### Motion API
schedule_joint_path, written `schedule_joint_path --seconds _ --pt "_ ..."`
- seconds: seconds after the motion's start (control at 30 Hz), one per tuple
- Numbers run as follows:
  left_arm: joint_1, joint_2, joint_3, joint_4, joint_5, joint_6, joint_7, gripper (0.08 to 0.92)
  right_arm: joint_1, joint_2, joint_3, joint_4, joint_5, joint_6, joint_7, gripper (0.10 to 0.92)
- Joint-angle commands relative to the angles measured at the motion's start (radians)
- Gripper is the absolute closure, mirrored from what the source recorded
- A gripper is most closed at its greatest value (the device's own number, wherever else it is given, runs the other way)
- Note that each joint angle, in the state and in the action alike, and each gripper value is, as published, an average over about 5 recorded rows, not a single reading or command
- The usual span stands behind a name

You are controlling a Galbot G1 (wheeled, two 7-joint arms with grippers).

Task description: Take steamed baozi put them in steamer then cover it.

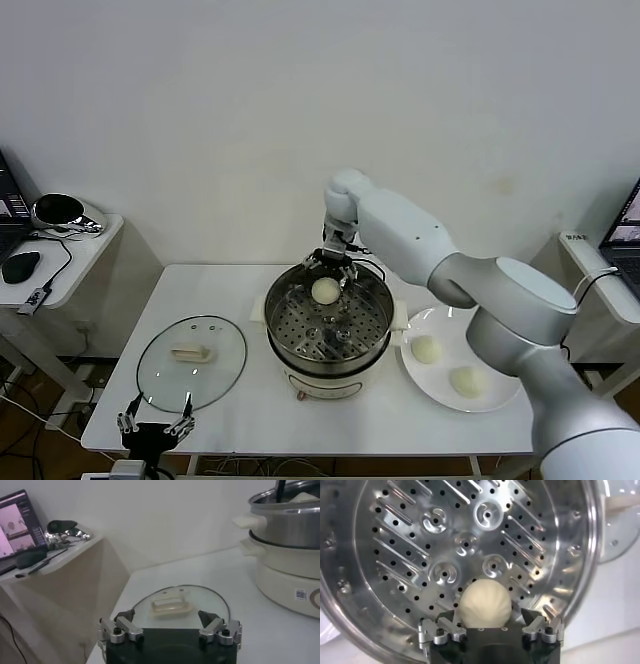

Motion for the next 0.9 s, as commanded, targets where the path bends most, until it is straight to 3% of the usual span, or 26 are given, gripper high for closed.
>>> schedule_joint_path --seconds 0.03,0.23,0.4,0.63,0.9 --pt "-0.001 0.002 0.000 -0.002 -0.001 0.006 0.007 0.177 0.073 -0.296 0.013 0.322 0.279 -0.469 -0.030 0.203" --pt "-0.016 0.005 0.013 0.006 -0.005 0.016 0.016 0.177 0.038 -0.550 0.019 0.502 0.362 -0.824 -0.005 0.203" --pt "-0.030 0.006 0.027 0.016 -0.006 0.021 0.023 0.177 -0.015 -0.694 0.013 0.576 0.402 -0.987 -0.015 0.203" --pt "-0.029 0.014 0.034 0.014 -0.015 0.032 0.030 0.177 -0.184 -0.787 0.093 0.621 0.284 -1.021 0.001 0.203" --pt "-0.012 0.019 0.042 0.012 -0.014 0.035 0.029 0.177 -0.367 -0.729 0.147 0.610 0.180 -0.967 0.079 0.203"
